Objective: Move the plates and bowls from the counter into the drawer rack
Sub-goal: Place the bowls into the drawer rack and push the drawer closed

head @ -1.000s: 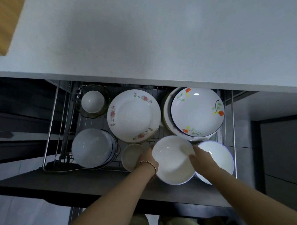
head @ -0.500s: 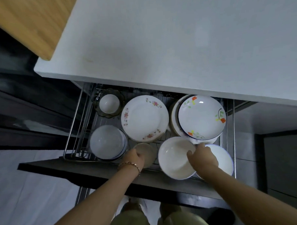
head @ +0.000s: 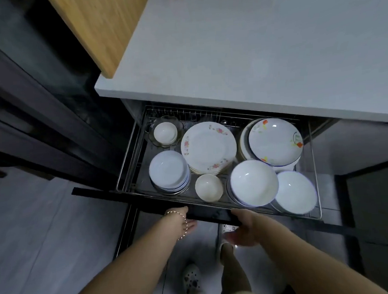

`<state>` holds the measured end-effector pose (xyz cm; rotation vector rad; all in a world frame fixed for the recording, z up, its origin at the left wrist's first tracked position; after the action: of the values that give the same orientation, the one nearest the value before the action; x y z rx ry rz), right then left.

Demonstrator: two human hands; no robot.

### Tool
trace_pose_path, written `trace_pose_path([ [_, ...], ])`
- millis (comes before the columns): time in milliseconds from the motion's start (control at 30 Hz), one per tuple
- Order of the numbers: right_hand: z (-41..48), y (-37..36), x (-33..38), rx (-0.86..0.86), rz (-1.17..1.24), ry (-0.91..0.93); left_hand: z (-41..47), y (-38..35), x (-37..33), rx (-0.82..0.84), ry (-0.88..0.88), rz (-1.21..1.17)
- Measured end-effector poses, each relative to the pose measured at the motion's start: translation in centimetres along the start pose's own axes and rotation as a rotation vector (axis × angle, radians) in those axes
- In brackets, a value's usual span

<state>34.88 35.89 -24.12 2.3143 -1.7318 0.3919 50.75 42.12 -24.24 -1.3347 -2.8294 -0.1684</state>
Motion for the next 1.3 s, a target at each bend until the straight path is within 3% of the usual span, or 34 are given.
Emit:
trace_pose_path([
  [167,1.5,-1.1,-0.6,-0.083,0.336,-0.094,0.4,-0.3,-0.6,0.006,-0.028,-0.118],
  [367,1.7,-1.5,1.2,-0.115,0.433,-0.145,1.0,-0.3,-2.4,0.008,-0.01,-0.125],
  [733,3.1,-0.8,9.6,-0.003,0.541,-0.197,-0.4,-4.2,-9.6,0.065,-0.033,-0.236],
  [1000,5.4,0.9,16.6,-0.105,0.662,-0.051,-2.1,-7.4,-16.5,0.01,-0.091,-0.24],
  [1300,9.1,0.8,22.6,-0.216,0.654,0.147,-3.9,-9.8,-24.2,0.164,-0.022,-0.288],
])
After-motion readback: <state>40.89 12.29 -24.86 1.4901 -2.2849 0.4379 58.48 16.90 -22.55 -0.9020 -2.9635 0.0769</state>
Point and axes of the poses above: each hand's wrist, its own z-axis towards the middle knuckle, its own y-axis out of the back of the hand, x = y × z, the point moved 5 cm from there along z, towards the middle knuckle, and after that the axes turned 14 degrees about y, right-handed, at the moved point
